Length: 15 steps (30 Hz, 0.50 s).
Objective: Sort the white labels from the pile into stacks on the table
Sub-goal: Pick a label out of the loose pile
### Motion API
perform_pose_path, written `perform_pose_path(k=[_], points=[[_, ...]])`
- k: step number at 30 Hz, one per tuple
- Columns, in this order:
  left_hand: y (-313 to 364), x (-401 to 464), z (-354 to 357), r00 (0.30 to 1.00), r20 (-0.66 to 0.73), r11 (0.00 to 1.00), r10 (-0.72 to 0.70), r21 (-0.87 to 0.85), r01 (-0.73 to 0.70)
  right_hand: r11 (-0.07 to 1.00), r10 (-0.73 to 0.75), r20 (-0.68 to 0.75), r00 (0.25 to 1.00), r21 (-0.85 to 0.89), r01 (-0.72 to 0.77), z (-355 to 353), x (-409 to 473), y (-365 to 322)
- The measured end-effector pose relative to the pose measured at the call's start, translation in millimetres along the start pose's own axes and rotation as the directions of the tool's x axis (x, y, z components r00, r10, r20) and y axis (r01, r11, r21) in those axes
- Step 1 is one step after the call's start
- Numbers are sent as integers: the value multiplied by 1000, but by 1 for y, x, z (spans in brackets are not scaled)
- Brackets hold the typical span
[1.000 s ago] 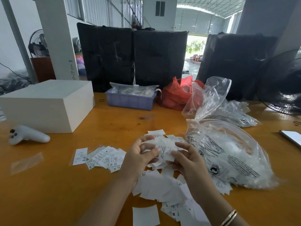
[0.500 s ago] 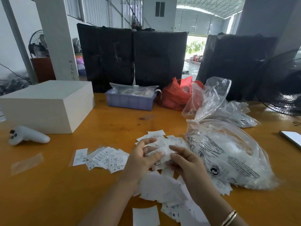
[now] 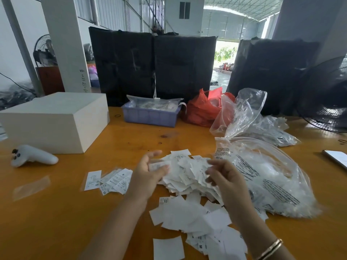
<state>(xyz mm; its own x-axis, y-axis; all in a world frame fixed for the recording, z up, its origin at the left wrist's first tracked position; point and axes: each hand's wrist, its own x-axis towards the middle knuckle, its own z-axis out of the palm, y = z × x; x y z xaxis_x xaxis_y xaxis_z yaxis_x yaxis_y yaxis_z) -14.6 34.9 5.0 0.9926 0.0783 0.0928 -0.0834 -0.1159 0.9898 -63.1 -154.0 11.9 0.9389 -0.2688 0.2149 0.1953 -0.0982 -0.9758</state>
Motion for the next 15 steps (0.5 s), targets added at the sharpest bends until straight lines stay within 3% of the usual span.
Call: perform_pose_path(k=[3, 5, 7, 9, 11, 15], points=[[-6, 14, -21, 987, -158, 974, 4, 225, 32, 868, -359, -182, 915, -425, 257, -18, 10, -4], [-12, 20, -30, 988, -156, 925, -12, 373, 70, 781, -443, -179, 878, -558, 281, -27, 15, -2], [-18, 20, -34, 992, -128, 795, -12, 600, 88, 689, -460, -155, 874, -683, 242, -33, 19, 4], [-23, 18, -31, 991, -127, 567, 41, 820, 81, 579, -439, -124, 890, -797, 174, -38, 22, 9], [-22, 15, -26, 983, -138, 441, 123, 895, 70, 521, -324, -143, 935, -852, 50, -45, 26, 10], [-17, 11, -18, 942, -92, 509, 321, 856, -90, 444, -77, -216, 973, -882, -160, -53, 32, 13]])
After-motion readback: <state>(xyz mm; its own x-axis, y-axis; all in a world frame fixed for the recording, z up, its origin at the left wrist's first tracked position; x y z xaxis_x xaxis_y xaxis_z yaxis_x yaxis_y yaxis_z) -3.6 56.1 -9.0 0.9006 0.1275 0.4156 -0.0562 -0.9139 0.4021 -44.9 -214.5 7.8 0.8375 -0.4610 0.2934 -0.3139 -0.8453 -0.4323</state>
